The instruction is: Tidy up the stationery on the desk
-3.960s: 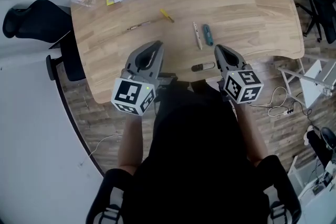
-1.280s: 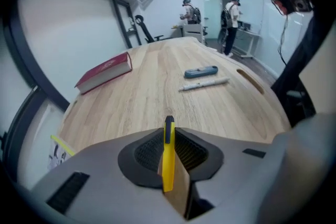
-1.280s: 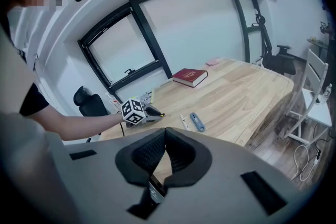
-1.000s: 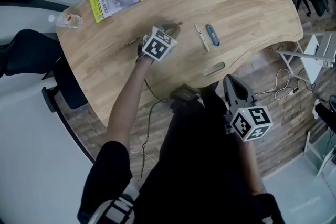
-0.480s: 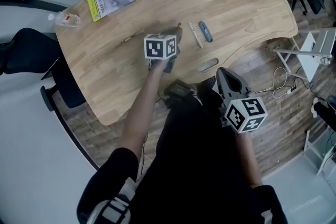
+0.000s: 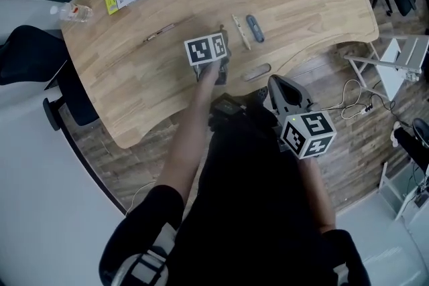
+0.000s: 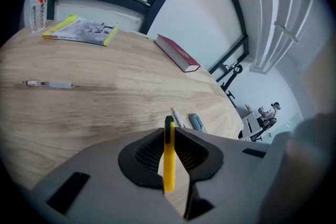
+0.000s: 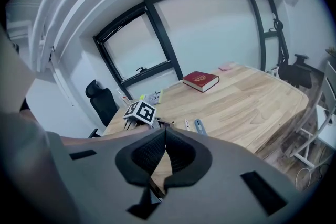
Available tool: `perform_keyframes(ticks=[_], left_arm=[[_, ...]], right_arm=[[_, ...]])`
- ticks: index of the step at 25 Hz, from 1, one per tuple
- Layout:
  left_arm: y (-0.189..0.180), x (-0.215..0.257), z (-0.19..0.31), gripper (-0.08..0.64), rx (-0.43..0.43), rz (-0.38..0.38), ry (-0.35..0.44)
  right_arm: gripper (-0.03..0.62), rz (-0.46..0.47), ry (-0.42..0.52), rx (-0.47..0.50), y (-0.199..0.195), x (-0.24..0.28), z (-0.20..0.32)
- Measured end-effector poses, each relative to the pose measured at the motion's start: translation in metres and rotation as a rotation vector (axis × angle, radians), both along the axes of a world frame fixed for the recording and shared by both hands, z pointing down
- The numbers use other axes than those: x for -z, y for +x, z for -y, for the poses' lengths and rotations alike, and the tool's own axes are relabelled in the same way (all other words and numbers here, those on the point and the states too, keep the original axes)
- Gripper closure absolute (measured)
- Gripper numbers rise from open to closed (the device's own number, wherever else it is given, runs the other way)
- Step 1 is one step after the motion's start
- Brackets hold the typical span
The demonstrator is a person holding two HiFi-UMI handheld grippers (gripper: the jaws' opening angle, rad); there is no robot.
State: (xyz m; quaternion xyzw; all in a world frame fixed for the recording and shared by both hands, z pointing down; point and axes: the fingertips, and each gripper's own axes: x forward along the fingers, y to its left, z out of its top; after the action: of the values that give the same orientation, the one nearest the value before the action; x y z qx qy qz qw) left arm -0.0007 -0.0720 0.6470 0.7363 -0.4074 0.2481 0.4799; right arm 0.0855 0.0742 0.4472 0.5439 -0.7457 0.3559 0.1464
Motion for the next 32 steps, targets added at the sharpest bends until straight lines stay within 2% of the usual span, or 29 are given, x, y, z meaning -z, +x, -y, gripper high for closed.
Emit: perform_keyframes(ticks=[7, 11, 14, 16, 19, 22, 29, 32], left_arm=[[-0.001, -0.022, 0.003, 0.477, 0.181, -0.002, -0.051], [0.0, -0.03, 0.004, 0.476, 0.215, 0.044, -0.047], [0.0, -0.031, 0.007, 0.476, 0.244, 0.046, -0.042], [0.0, -0.03, 0.008, 0.475, 0.257, 0.034, -0.032], [0.002, -0.028, 0.008, 0.425, 0.275, 0.015, -0.022], [0.0, -0.027, 0.007, 0.419, 0.286, 0.008, -0.022], [0.002, -0.02, 0.002, 0.396, 0.273, 0.006, -0.016], [-0.001, -0.007, 0.004, 0.396, 0.261, 0.011, 0.01]], right_arm=[[0.571, -0.016, -0.018, 0.07, 0.002, -0.009, -0.001], [0.571, -0.017, -0.032, 0.103, 0.005, -0.013, -0.005], [0.571, -0.017, -0.038, 0.11, 0.011, -0.015, -0.006], [0.571, -0.014, -0.042, 0.106, 0.014, -0.018, -0.008], [0.571, -0.015, -0.046, 0.108, 0.019, -0.019, -0.012], [0.571, -0.015, -0.042, 0.109, 0.02, -0.019, -0.014], [0.571, -0.017, -0.024, 0.107, 0.024, -0.012, -0.014], [0.571, -0.013, -0.005, 0.113, 0.021, -0.008, -0.009]])
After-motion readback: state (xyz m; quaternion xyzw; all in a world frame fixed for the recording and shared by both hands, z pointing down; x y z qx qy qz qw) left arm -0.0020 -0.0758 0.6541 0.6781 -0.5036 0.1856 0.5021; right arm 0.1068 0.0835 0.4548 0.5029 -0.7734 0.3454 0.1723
